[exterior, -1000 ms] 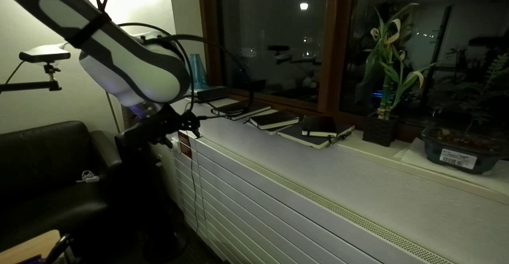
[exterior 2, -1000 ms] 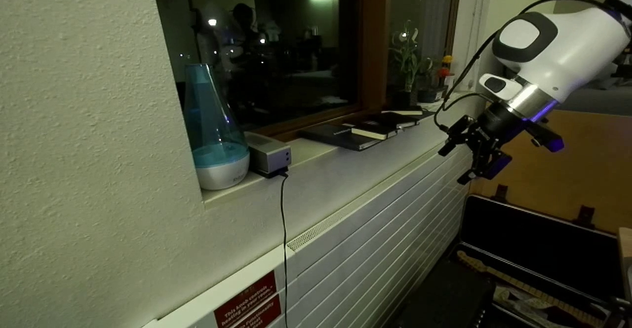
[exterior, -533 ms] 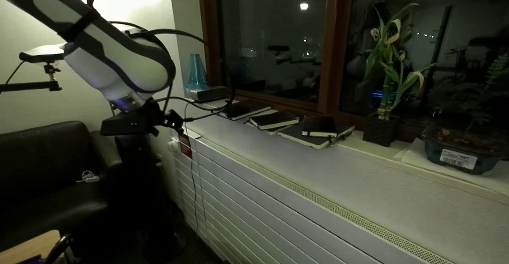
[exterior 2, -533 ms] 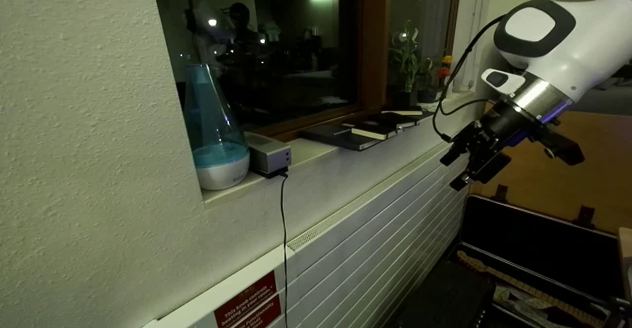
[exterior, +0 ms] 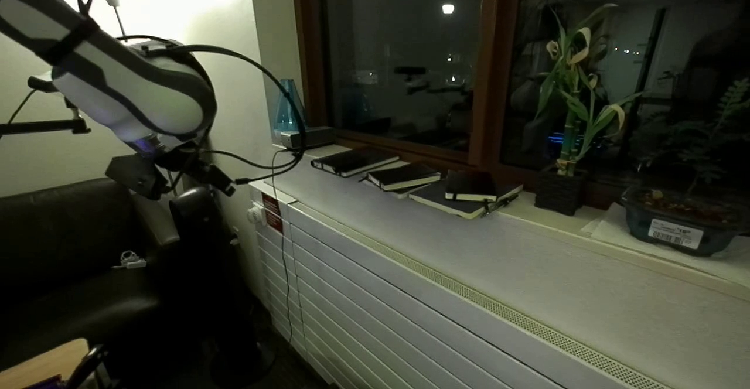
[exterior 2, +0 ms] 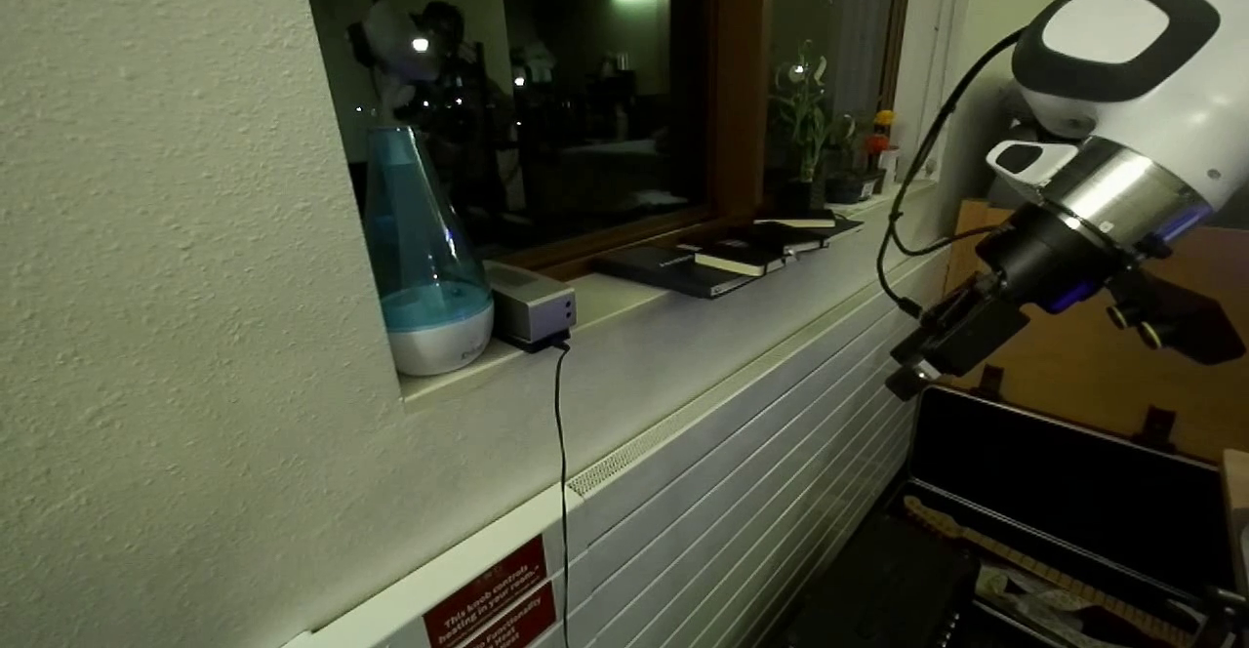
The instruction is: Place the book on the left on top of the second book from the right.
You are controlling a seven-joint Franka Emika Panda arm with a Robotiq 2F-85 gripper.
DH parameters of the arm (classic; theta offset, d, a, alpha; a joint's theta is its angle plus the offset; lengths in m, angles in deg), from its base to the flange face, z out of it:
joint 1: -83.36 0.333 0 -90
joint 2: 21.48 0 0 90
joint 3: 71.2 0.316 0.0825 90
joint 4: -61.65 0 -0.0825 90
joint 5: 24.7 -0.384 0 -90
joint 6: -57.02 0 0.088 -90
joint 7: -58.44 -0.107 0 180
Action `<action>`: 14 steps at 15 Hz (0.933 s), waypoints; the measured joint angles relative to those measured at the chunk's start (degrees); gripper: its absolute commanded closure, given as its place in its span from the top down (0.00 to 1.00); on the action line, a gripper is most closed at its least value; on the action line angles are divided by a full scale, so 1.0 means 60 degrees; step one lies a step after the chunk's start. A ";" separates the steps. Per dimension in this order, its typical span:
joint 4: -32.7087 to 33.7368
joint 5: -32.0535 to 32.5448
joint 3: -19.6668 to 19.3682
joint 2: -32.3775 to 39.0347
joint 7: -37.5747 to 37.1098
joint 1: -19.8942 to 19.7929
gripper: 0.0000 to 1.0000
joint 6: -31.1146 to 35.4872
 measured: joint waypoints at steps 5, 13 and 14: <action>-0.0750 -0.3666 0.1539 -0.1078 0.0021 -0.1145 1.00 -0.0020; -0.1141 -0.6277 0.3745 -0.2195 0.0021 -0.2562 1.00 -0.0053; -0.1141 -0.6272 0.4032 -0.2179 0.0021 -0.2833 1.00 -0.0053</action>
